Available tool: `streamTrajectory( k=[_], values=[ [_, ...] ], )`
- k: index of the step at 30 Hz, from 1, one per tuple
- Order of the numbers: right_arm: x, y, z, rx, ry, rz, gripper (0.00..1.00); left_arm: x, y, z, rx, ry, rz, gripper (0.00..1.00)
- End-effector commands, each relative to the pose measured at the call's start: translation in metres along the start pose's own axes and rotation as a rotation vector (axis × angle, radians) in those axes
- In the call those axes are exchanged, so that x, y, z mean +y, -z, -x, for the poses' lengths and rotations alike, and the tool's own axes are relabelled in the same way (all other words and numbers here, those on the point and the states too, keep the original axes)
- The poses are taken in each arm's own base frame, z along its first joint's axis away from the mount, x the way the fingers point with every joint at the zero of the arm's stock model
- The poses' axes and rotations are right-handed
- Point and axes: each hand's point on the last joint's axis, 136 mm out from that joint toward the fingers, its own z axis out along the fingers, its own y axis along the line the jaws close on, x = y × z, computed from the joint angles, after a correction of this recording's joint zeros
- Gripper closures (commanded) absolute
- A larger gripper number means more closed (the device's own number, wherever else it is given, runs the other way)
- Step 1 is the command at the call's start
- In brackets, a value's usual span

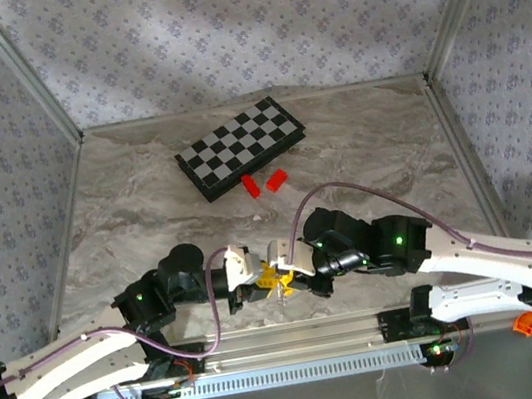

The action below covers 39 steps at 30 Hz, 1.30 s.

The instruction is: Put the keys on the keyring

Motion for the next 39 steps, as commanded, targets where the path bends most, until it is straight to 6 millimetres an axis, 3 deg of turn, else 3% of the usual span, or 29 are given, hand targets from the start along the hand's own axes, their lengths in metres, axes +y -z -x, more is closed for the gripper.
streamTrajectory(
  k=[1,5,13,22,31,39],
  values=[
    [0.001,0.008,0.019,-0.051,0.024,0.011,1.0,-0.004,0.0,0.01,-0.034,-0.017,-0.018,0.82],
    [0.001,0.009,0.021,-0.06,0.025,0.013,1.0,-0.002,-0.001,0.006,-0.025,-0.015,-0.011,0.82],
    [0.001,0.01,0.023,-0.073,0.028,0.013,1.0,-0.002,0.002,0.006,-0.032,-0.018,-0.002,1.0],
    [-0.002,0.016,0.03,-0.154,0.013,-0.014,1.0,-0.002,0.013,0.028,-0.163,-0.048,0.022,1.0],
    [-0.004,0.02,0.038,-0.276,-0.041,-0.028,0.8,-0.005,0.024,0.055,-0.306,-0.075,0.023,1.0],
    [-0.007,0.02,0.037,-0.298,-0.063,-0.037,0.75,-0.008,0.027,0.065,-0.36,-0.086,0.01,1.0]
  ],
)
